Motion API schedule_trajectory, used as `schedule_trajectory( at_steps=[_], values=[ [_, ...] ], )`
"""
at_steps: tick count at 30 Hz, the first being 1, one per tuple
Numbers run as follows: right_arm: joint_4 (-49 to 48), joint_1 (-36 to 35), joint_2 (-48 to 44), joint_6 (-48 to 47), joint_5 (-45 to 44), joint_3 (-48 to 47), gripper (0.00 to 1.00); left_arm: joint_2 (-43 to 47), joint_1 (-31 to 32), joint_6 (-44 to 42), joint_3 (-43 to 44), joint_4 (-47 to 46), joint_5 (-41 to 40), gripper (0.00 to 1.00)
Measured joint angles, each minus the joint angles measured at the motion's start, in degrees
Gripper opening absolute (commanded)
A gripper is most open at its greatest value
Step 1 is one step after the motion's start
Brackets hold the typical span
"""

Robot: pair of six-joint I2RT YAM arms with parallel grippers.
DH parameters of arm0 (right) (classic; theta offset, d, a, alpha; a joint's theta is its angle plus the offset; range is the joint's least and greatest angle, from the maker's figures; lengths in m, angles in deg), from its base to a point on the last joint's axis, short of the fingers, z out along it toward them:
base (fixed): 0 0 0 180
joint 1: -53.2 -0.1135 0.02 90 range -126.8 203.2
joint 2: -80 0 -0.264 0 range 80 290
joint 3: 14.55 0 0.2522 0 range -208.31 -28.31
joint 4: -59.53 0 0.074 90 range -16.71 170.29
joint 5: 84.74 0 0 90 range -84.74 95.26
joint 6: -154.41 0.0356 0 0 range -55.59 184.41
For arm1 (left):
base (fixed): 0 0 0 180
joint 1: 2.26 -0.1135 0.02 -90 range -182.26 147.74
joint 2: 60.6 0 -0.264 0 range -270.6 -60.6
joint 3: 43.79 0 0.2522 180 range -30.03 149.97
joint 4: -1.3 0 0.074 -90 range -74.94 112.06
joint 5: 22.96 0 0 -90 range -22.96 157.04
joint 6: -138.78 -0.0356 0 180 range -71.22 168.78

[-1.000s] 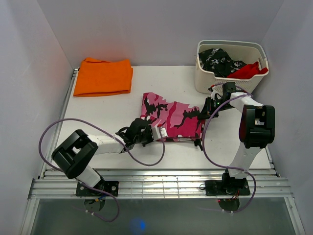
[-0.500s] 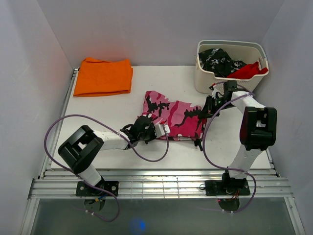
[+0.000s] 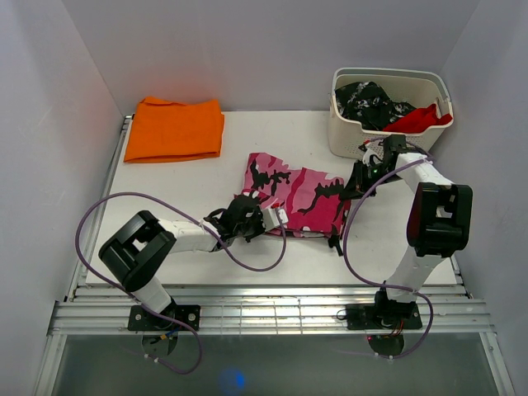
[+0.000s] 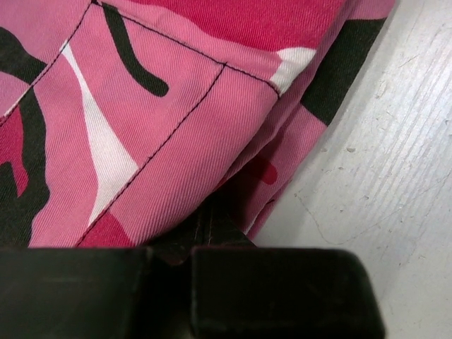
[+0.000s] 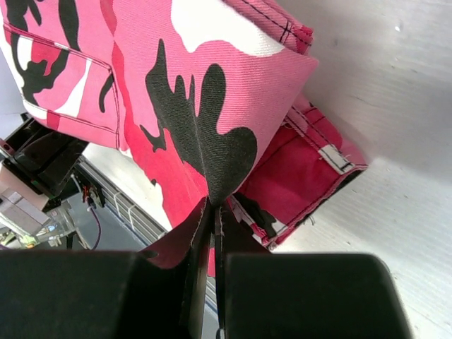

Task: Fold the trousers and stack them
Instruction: Fold the trousers

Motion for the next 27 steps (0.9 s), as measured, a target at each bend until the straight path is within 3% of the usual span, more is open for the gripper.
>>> schedule_trajectory(
  at_steps=[19, 22, 25, 27],
  values=[
    [2.91, 2.19, -0.11, -3.08, -3.41, 1.27, 0.08, -0.57, 0.02, 1.55, 0.92, 0.68, -0.13, 0.01],
    [2.80, 2.25, -0.07, -4.02, -4.20, 4.22, 0.08, -0.61, 0.00, 2.14, 1.36, 1.29, -0.11, 0.04],
    [2.38, 2.23, 0.50, -4.68, -4.94, 6.78, 0.08, 0.31, -0.02, 2.80, 1.33, 2.60, 0.83, 0.21],
    [1.38, 2.19, 1.62, -4.74, -5.27, 7.52, 0.08, 2.43, -0.04, 3.32, 1.01, 5.31, 2.86, 0.26]
  ],
)
